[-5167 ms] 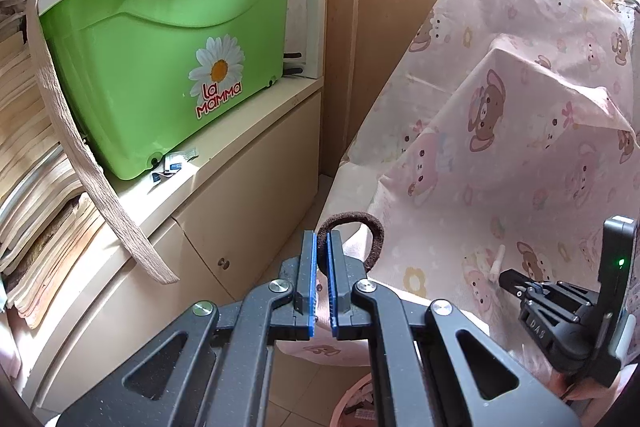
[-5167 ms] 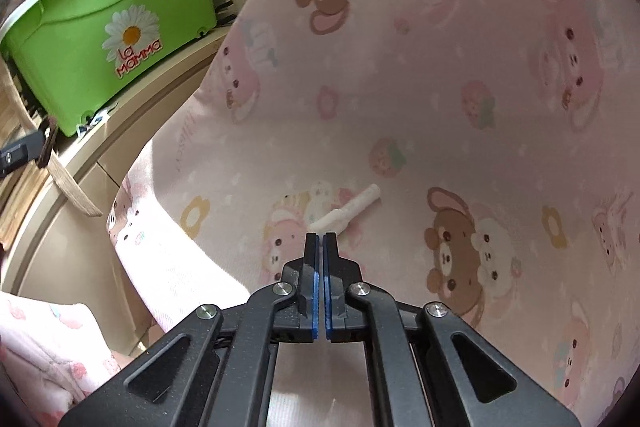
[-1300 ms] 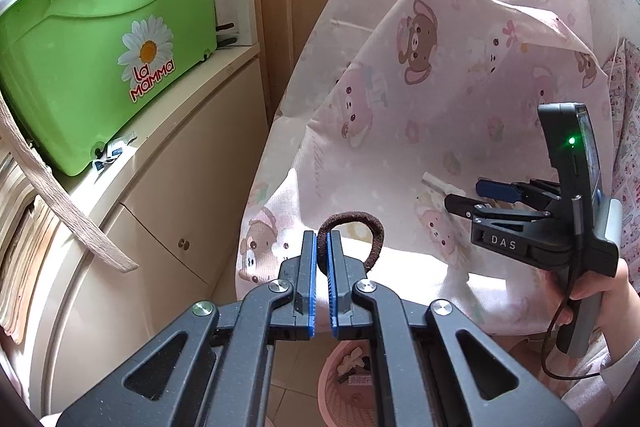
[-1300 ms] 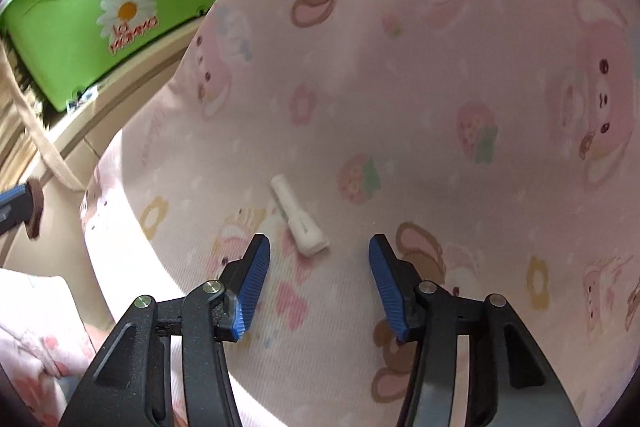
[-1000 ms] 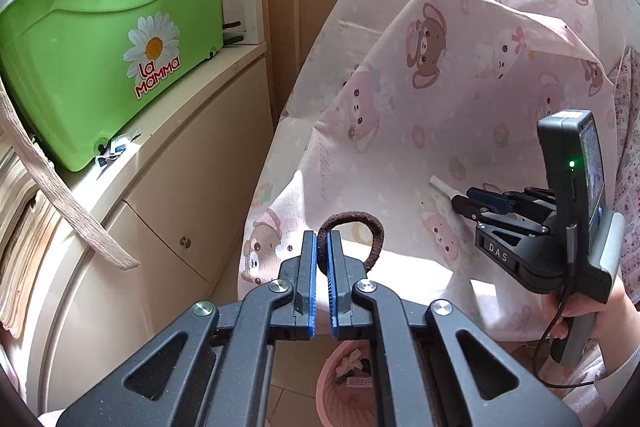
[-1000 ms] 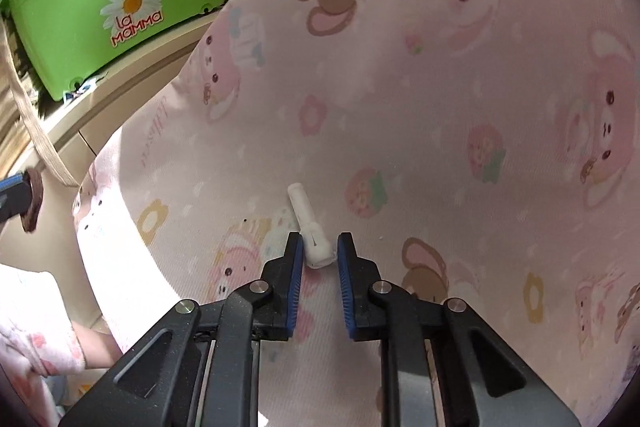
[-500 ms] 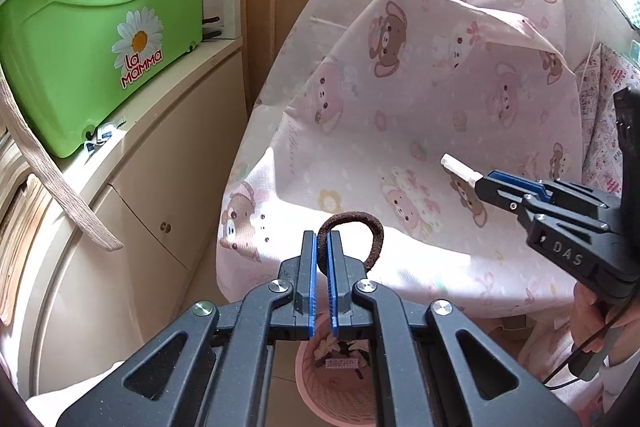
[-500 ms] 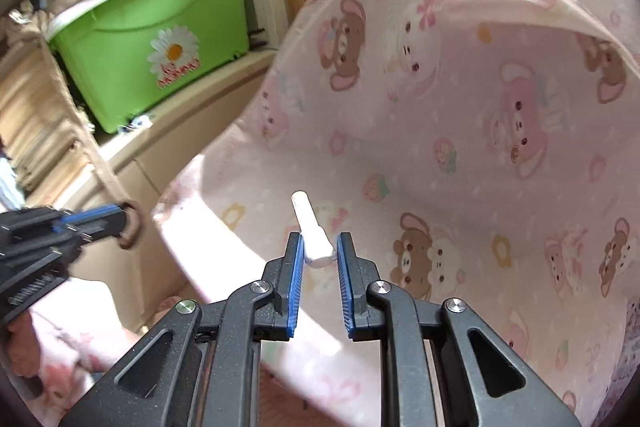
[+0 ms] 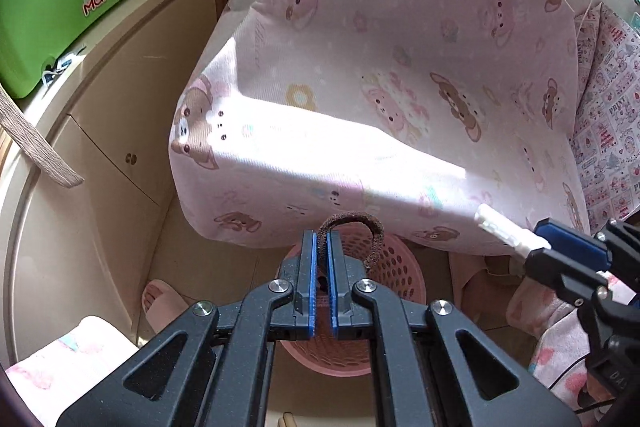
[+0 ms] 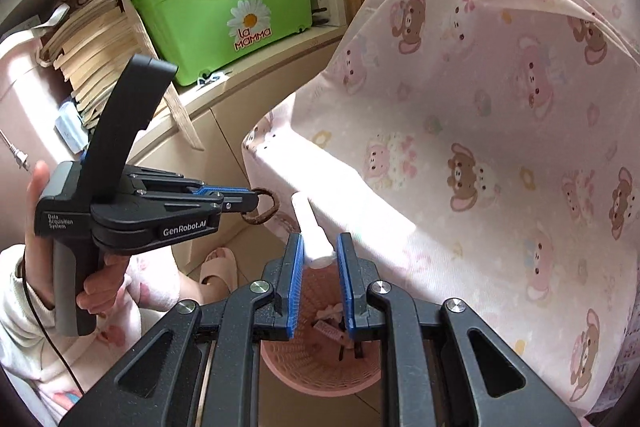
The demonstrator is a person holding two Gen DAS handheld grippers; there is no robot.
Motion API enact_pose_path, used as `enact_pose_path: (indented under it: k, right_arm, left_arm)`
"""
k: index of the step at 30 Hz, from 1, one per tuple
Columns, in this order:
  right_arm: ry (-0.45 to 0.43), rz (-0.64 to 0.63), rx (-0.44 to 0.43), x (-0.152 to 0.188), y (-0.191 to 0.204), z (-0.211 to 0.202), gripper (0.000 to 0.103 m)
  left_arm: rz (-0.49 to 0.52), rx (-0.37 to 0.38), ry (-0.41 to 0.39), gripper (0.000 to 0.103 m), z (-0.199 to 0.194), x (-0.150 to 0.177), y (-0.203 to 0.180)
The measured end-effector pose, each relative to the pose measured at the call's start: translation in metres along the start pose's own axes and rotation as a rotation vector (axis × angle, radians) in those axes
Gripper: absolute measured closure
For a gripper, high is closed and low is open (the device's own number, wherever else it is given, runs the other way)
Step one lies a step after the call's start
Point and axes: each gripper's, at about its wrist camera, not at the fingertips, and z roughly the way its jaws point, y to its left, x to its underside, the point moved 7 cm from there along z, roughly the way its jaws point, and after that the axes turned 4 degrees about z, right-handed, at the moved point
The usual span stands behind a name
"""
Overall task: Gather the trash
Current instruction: 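Carry the hair tie and white piece down over the wastebasket with both tools, then open both tools to drop the hair tie and white piece into the wastebasket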
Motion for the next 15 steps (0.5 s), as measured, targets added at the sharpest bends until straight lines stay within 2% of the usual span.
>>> enact_pose_path:
  k: [5, 10, 15]
  right_arm:
    - [0.088, -0.034, 0.004, 0.026, 0.009, 0.024, 0.085]
    - [0.177, -0.062, 0.024, 0.055, 0.011, 0.055, 0.084]
    - [0.278, -0.085, 0.080, 0.083, 0.006, 0.092, 0.084]
  left_arm:
    - [-0.033, 0.077, 0.085, 0.099, 0.023, 0.012, -0.002]
    - [-0.040, 0.061, 0.178, 0.099, 0.049, 0.028, -0.002]
    - [-0.028, 0.034, 0.291, 0.098, 0.082, 0.049, -0.007]
